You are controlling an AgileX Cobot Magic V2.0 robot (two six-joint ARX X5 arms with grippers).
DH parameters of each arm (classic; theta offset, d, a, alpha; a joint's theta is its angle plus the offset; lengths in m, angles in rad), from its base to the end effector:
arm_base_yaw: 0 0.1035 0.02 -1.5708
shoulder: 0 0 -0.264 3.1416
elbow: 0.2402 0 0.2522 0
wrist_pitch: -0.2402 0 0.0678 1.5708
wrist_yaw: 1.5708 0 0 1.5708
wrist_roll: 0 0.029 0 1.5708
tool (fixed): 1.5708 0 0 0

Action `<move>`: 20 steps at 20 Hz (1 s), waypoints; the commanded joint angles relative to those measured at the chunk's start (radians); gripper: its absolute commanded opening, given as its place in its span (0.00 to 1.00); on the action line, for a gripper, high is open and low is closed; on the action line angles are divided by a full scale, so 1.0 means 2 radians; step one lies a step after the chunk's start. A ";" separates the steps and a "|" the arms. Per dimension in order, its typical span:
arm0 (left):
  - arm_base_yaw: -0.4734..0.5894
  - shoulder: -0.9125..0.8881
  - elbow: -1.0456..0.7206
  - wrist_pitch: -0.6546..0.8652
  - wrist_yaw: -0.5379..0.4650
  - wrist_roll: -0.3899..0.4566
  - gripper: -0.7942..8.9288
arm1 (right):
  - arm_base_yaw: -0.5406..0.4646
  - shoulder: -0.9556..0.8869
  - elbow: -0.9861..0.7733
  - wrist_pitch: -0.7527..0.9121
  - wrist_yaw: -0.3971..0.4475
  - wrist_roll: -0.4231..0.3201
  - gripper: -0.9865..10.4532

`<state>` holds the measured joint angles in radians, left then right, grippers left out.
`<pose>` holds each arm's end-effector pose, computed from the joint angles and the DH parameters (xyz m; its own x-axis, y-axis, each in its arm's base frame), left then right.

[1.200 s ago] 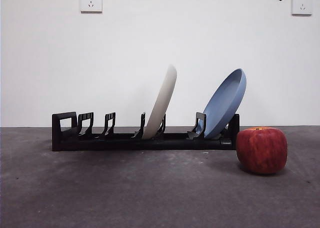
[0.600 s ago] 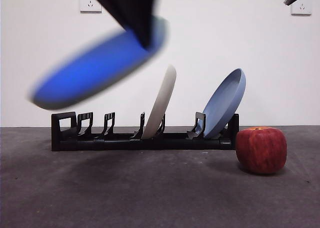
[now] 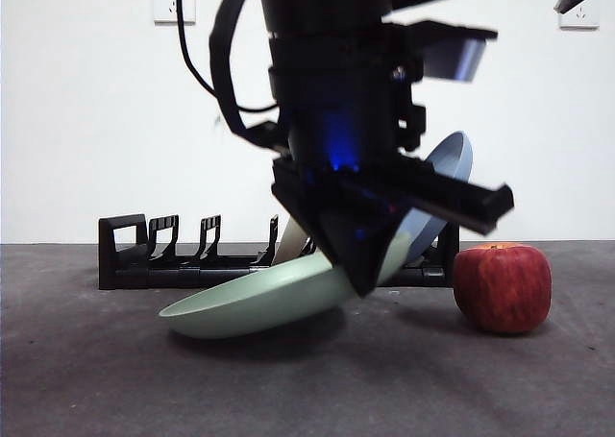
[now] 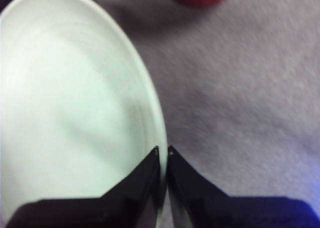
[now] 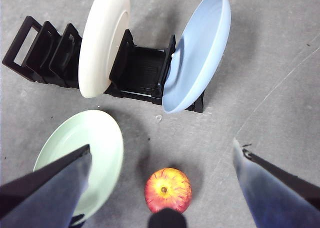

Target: Take the green plate from the plate rack,put the plate on the table,take the apple from the table,put the apple in the plate

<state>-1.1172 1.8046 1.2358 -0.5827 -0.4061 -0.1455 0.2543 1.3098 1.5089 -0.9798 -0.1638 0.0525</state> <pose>0.1673 -0.3171 0.1927 0.5190 -0.1631 -0.8391 0.6893 0.6604 0.2980 0.2394 0.0671 0.3980 0.6374 0.3341 -0.6944 -0.3241 0.9338 0.1519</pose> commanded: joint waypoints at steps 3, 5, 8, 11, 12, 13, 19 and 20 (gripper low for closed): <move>0.002 0.027 -0.004 -0.002 0.063 -0.001 0.07 | 0.000 0.002 0.001 0.001 0.001 -0.002 0.50; 0.002 0.032 -0.004 -0.007 0.086 -0.001 0.07 | 0.000 0.002 0.001 0.002 0.001 -0.002 0.50; 0.002 0.034 -0.004 -0.010 0.089 0.001 0.07 | 0.000 0.002 0.001 0.003 0.001 -0.002 0.50; 0.003 0.037 -0.004 -0.015 0.089 0.001 0.07 | 0.000 0.002 0.001 0.002 0.000 -0.002 0.50; 0.004 0.038 -0.004 -0.015 0.089 0.001 0.07 | 0.000 0.002 0.001 0.001 0.000 -0.002 0.50; 0.004 0.038 -0.004 -0.015 0.089 0.000 0.08 | 0.000 0.002 0.001 -0.001 0.000 -0.002 0.50; 0.008 0.038 -0.004 -0.015 0.089 -0.002 0.09 | 0.000 0.002 0.001 -0.022 0.000 -0.002 0.50; 0.009 0.038 -0.004 -0.015 0.089 -0.002 0.12 | 0.000 0.002 0.001 -0.024 0.000 -0.002 0.50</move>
<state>-1.1034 1.8500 1.2434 -0.5991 -0.2905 -0.0982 0.2543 1.3098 1.5089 -1.0294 -0.1642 0.0521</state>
